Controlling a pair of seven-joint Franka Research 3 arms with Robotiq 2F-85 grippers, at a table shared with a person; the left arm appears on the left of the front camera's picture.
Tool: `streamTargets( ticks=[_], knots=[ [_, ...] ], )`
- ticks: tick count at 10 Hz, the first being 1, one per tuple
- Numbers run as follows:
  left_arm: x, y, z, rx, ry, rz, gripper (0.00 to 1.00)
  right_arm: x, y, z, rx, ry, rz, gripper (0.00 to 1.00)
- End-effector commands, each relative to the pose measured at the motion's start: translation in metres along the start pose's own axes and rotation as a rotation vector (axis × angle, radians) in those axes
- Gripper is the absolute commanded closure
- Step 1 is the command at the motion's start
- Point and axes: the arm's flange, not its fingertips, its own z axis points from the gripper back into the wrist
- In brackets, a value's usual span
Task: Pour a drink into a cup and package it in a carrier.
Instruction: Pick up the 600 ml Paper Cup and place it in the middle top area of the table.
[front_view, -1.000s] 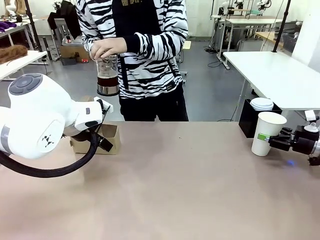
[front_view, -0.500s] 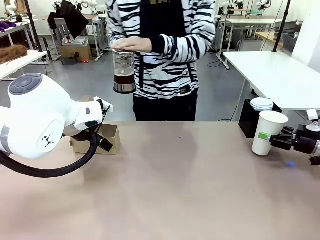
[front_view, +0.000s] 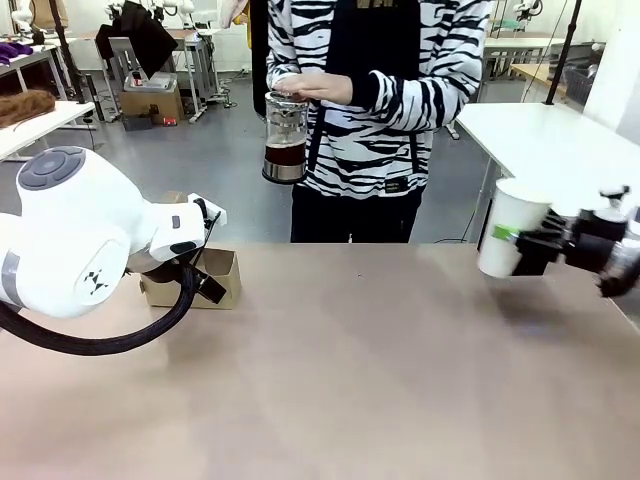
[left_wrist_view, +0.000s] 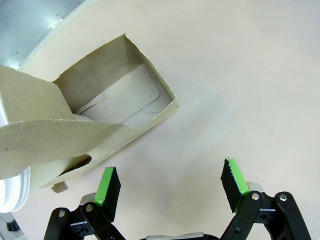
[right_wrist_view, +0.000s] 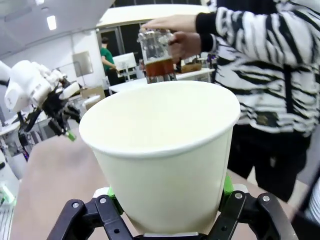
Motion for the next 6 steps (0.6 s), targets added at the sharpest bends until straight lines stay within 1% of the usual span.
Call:
streamTargets(
  ticks=[1, 3, 6],
  knots=[
    [0.000, 0.000, 0.000, -0.001, -0.001, 0.001, 0.00, 0.007, -0.005, -0.060, -0.050, 0.032, -0.022, 0.20],
    [0.000, 0.000, 0.000, -0.001, -0.001, 0.001, 0.00, 0.003, -0.007, -0.123, -0.056, 0.068, -0.010, 0.20],
    [0.000, 0.000, 0.000, -0.001, -0.001, 0.001, 0.00, -0.015, -0.013, -0.190, -0.048, 0.064, 0.010, 0.20]
  ],
)
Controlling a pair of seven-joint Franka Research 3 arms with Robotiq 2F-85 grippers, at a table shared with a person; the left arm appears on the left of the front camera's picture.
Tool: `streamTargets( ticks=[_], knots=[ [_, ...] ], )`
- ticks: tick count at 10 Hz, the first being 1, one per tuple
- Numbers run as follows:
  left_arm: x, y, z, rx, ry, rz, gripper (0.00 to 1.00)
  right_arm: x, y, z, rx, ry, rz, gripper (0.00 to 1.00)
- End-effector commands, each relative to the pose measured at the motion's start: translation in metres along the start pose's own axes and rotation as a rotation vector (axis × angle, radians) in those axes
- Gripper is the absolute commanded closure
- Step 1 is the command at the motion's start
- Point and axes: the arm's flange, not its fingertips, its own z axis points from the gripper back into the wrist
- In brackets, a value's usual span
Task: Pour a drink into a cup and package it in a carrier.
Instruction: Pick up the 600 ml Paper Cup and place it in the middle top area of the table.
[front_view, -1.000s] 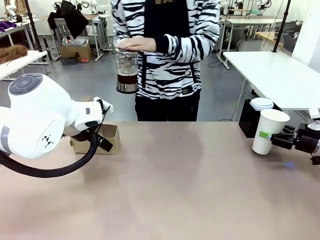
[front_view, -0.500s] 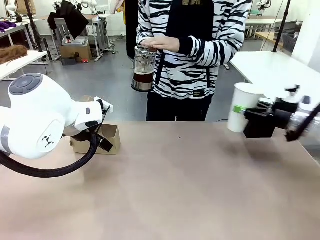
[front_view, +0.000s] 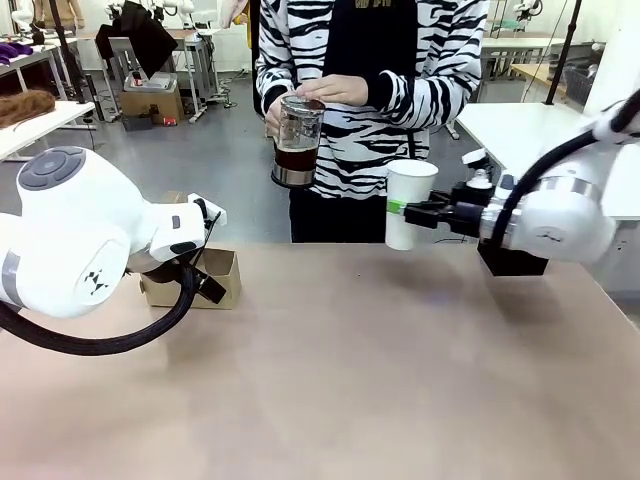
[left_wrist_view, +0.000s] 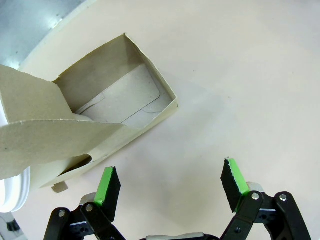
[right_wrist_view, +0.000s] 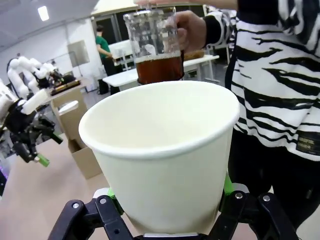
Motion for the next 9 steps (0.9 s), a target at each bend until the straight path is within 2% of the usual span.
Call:
streamTargets(
  ticks=[1, 6, 9],
  knots=[
    [0.000, 0.000, 0.000, -0.002, -0.002, 0.001, 0.00, -0.013, -0.015, -0.029, -0.049, -0.017, 0.026, 0.20],
    [0.000, 0.000, 0.000, -0.002, -0.002, 0.001, 0.00, -0.054, -0.035, -0.051, -0.074, -0.034, 0.062, 0.20],
    [0.000, 0.000, 0.000, -0.002, -0.002, 0.001, 0.00, -0.053, -0.033, -0.042, -0.042, -0.009, 0.030, 0.20]
  ],
)
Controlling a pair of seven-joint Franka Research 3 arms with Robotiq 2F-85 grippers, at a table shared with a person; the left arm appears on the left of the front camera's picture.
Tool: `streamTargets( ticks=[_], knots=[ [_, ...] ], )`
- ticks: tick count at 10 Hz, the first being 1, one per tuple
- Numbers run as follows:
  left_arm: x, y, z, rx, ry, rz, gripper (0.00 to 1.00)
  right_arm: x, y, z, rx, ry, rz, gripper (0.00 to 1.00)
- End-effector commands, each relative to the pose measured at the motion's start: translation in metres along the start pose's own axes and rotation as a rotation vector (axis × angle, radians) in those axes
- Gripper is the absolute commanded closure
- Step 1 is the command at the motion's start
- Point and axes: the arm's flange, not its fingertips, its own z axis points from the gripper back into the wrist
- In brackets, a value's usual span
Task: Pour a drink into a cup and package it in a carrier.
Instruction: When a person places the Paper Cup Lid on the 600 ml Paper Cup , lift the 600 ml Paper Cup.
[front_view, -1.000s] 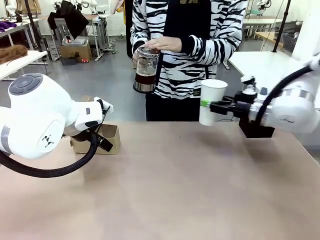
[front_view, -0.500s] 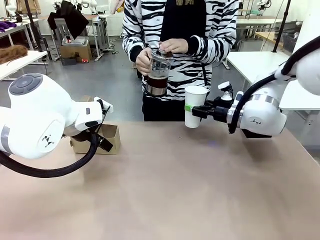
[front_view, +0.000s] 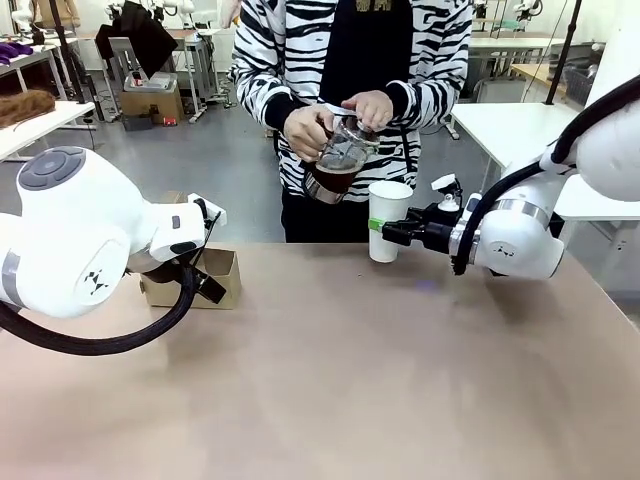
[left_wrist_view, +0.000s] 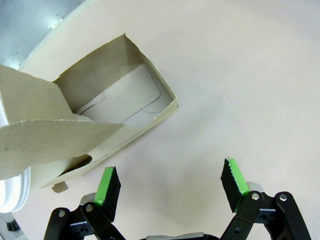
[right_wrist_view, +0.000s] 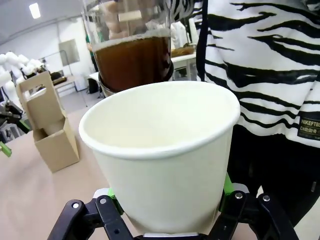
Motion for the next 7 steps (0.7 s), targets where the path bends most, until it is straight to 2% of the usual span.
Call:
streamTargets(
  ticks=[1, 7],
  knots=[
    [-0.0001, 0.0004, 0.0005, -0.002, -0.002, 0.001, 0.00, 0.0040, 0.0027, 0.0002, 0.001, -0.001, 0.003, 0.20],
    [-0.0001, 0.0004, 0.0005, -0.002, -0.002, 0.001, 0.00, 0.0040, 0.0027, 0.0002, 0.001, -0.001, 0.003, 0.20]
  ],
)
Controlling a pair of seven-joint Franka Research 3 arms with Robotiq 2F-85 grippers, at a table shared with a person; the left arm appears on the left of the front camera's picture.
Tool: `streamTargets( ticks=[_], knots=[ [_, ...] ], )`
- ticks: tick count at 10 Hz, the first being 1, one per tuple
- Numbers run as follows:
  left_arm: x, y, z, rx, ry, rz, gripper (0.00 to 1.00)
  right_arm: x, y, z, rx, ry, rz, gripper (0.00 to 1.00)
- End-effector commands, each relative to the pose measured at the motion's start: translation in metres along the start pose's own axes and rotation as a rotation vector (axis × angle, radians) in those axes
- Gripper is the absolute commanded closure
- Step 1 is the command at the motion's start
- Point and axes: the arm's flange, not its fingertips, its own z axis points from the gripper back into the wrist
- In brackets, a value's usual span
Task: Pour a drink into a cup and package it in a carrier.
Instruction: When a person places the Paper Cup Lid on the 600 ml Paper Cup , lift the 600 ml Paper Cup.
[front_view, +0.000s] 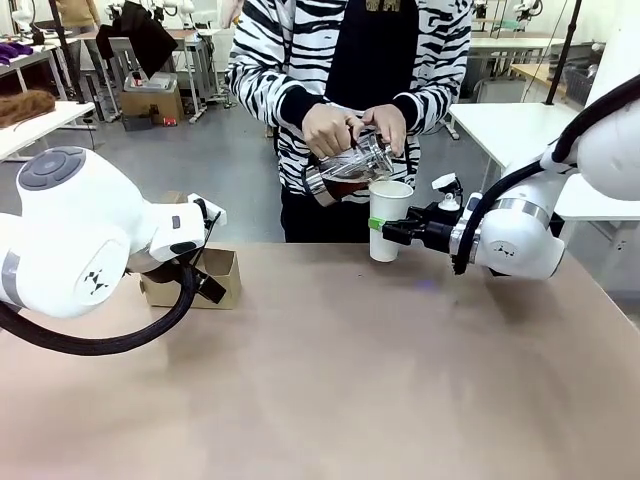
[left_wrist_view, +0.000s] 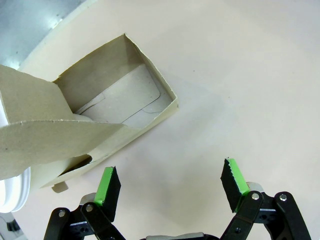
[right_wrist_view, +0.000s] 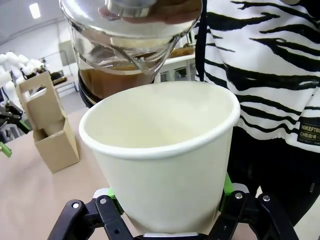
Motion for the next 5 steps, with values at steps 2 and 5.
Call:
streamTargets(
  ticks=[2, 5],
  knots=[
    [-0.0001, 0.0004, 0.0005, -0.002, -0.002, 0.001, 0.00, 0.0027, 0.0028, -0.0001, 0.002, 0.000, 0.002, 0.20],
    [-0.0001, 0.0004, 0.0005, -0.002, -0.002, 0.001, 0.00, 0.0027, 0.0028, -0.0001, 0.002, 0.000, 0.002, 0.20]
  ],
)
